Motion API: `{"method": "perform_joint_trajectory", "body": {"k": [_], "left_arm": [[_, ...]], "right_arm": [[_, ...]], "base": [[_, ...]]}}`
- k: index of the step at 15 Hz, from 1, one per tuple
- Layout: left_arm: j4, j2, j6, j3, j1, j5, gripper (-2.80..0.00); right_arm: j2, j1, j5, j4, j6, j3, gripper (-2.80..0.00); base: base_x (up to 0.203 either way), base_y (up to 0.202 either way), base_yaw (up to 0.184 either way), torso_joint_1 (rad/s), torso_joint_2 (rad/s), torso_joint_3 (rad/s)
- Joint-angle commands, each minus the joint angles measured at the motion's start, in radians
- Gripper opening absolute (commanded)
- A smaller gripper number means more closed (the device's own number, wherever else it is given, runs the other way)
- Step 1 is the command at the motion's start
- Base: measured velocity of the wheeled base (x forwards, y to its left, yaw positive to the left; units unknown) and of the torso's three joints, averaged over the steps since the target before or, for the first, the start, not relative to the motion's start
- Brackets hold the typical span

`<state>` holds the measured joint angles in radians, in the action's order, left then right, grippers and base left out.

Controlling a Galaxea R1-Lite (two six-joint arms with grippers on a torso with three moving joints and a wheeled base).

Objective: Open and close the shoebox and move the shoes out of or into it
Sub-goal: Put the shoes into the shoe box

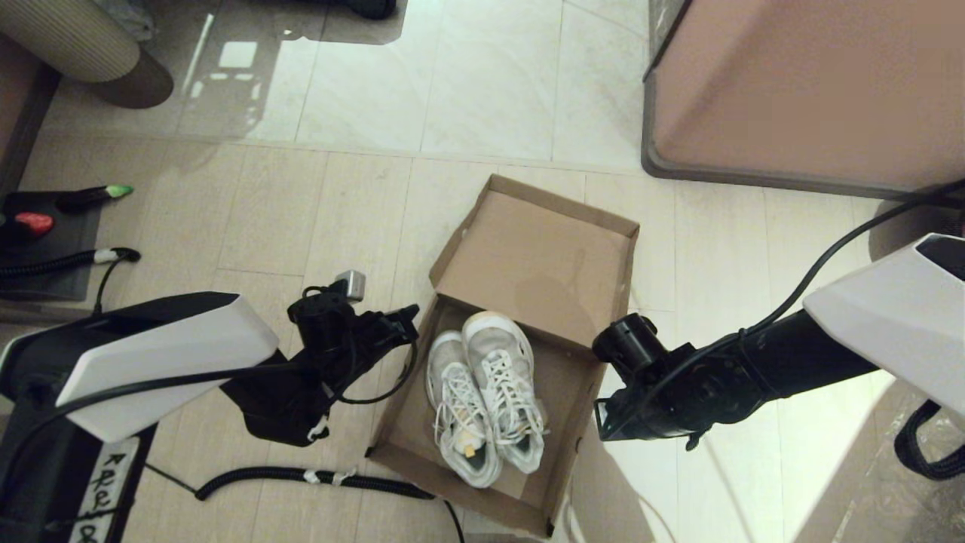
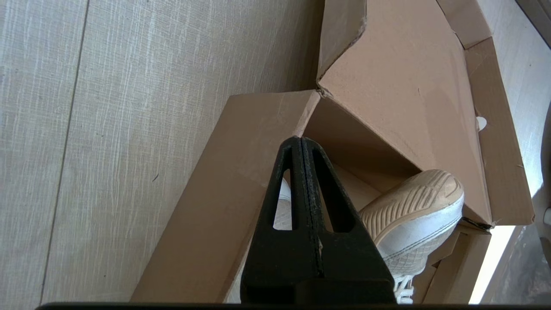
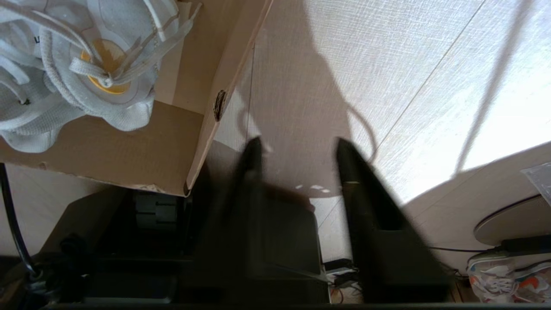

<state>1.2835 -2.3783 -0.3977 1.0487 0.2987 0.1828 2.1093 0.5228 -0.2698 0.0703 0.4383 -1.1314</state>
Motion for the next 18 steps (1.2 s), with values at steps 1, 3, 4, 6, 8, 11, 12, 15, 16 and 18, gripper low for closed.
{"method": "perform_joint_trajectory", "body": {"k": [1, 3, 4, 6, 8, 11, 12, 15, 16, 18], "left_arm": [[0.007, -0.002, -0.003, 0.001, 0.0, 0.001, -2.8], [0.007, 0.002, -0.003, -0.001, 0.0, 0.001, -2.8], [0.007, 0.007, -0.003, -0.001, 0.0, 0.001, -2.8], [0.002, 0.022, -0.003, -0.001, 0.0, 0.001, -2.8], [-0.016, 0.048, -0.003, 0.0, 0.0, 0.0, -2.8], [-0.028, 0.071, -0.003, 0.001, 0.0, 0.0, -2.8], [-0.03, 0.075, -0.002, 0.001, 0.0, 0.0, -2.8], [-0.043, 0.084, -0.003, 0.002, 0.0, 0.0, -2.8], [-0.044, 0.083, -0.003, 0.002, 0.0, 0.0, -2.8], [-0.043, 0.082, -0.003, 0.002, 0.002, -0.002, -2.8]], "right_arm": [[0.018, -0.001, 0.0, -0.004, 0.002, -0.009, 0.0], [0.054, -0.001, 0.0, -0.045, -0.002, -0.029, 0.0], [0.077, -0.002, -0.001, -0.065, -0.004, -0.041, 0.0], [0.136, -0.004, -0.008, -0.099, 0.0, -0.085, 0.0], [0.195, -0.008, -0.079, -0.116, 0.011, -0.148, 0.0], [0.258, -0.015, -0.119, -0.115, 0.068, -0.233, -2.8], [0.263, -0.019, -0.12, -0.116, 0.069, -0.235, -2.8], [0.27, -0.029, -0.117, -0.115, 0.064, -0.242, -2.8], [0.271, -0.033, -0.117, -0.116, 0.061, -0.243, -2.8], [0.273, -0.051, -0.113, -0.115, 0.051, -0.247, -2.8]], "base": [[0.0, 0.0, 0.0, 0.0, 0.0, 0.0], [0.0, 0.0, 0.0, 0.0, 0.0, 0.0], [0.0, 0.0, 0.0, 0.0, 0.0, 0.0], [0.0, 0.0, 0.0, 0.0, 0.0, 0.0], [0.0, 0.0, 0.0, 0.0, 0.0, 0.0], [0.0, 0.0, 0.0, 0.0, 0.0, 0.0], [0.0, 0.0, 0.0, 0.0, 0.0, 0.0], [0.0, 0.0, 0.0, 0.0, 0.0, 0.0], [0.0, 0.0, 0.0, 0.0, 0.0, 0.0], [0.0, 0.0, 0.0, 0.0, 0.0, 0.0]]}}
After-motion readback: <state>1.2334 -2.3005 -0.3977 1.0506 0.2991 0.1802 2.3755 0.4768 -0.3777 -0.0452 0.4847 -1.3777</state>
